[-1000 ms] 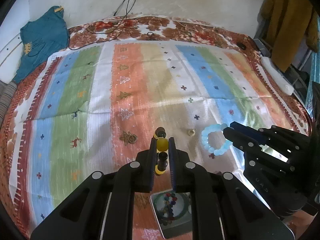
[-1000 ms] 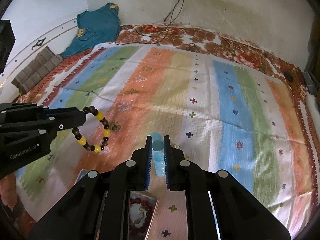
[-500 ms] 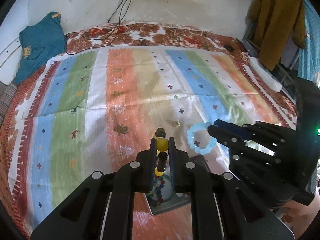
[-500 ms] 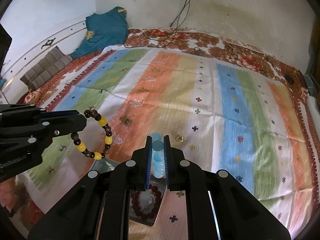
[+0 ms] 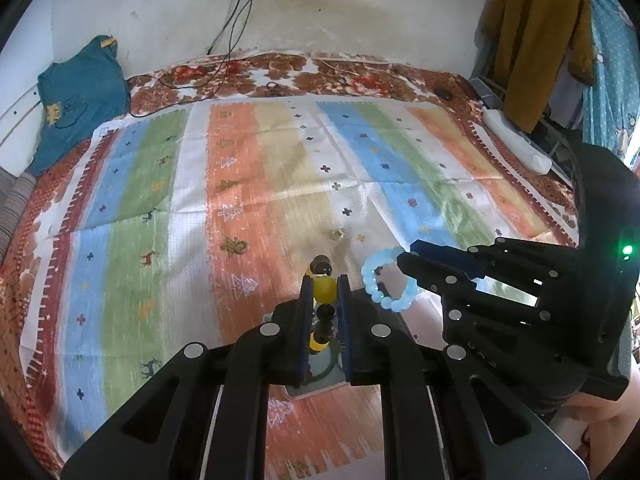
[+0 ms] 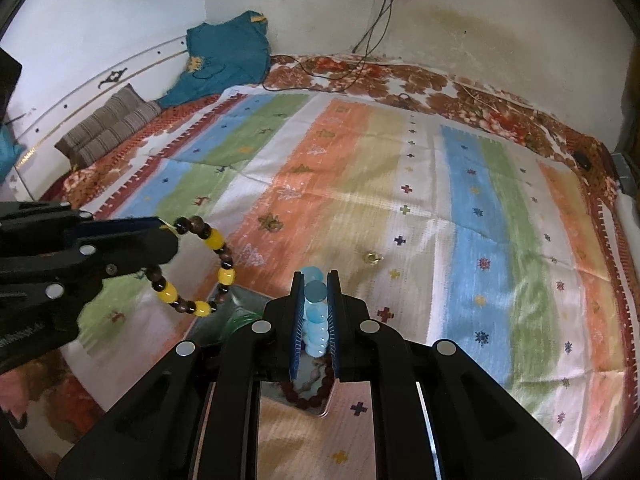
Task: Organize jewelry
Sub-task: 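Lift and carry both bracelets back over the silver tin, then drop both bracelets into the tin by opening both tools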
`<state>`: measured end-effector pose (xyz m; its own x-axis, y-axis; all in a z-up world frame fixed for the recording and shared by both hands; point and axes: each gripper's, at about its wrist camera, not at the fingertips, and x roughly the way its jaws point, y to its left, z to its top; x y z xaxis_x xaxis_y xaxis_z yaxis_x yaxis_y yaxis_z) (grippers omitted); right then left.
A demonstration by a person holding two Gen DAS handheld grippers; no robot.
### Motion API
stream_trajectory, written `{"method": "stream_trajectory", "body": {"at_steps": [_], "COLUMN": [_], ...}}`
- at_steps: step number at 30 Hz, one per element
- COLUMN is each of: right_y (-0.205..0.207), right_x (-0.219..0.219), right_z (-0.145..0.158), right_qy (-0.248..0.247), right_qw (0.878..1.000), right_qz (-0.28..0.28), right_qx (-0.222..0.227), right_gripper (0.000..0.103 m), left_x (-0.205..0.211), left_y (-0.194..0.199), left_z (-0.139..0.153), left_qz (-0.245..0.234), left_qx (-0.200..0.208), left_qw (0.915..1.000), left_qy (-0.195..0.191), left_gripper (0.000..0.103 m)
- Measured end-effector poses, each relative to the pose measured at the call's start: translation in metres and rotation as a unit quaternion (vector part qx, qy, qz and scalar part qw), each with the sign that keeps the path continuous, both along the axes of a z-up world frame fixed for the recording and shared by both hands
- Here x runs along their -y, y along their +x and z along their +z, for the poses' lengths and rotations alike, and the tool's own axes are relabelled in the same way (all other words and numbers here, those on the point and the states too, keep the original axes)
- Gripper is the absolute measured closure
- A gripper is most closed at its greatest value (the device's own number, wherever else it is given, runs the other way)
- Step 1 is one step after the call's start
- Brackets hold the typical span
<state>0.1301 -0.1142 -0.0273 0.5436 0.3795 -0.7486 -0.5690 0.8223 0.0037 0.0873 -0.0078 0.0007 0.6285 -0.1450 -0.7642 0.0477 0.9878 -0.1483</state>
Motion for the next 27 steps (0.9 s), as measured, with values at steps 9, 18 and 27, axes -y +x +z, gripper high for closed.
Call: {"method": "stream_trajectory", "body": {"at_steps": [9,18,27], "right_y": [-0.019,-0.016,-0.001], "right_x": [0.008,0.013,0.02], "right_z": [0.003,-0.005,-0.006], "right_qy": [0.011,-0.015,-0.022], "right_qw": [1.0,1.0,0.999], "right_qz": [0.013,-0.017,-0.04], "right_qx": [-0.002,-0.019,-0.013], "right_gripper": [0.091,0.081,0.067], "left_x": [0.008,0.004,-0.005], "left_y": [-0.015,-0.018,-0.012], "left_z": [-0.003,-0.008,-0.008], "left_qz": [-0.004,0.024,0.039], "left_qx": [0.0,-0.013,-0.013], "left_qw": [1.0,0.9994,0.999], "left_qy": [0.002,0.022,0.02], "left_gripper": [0.092,0.082,0.061]}}
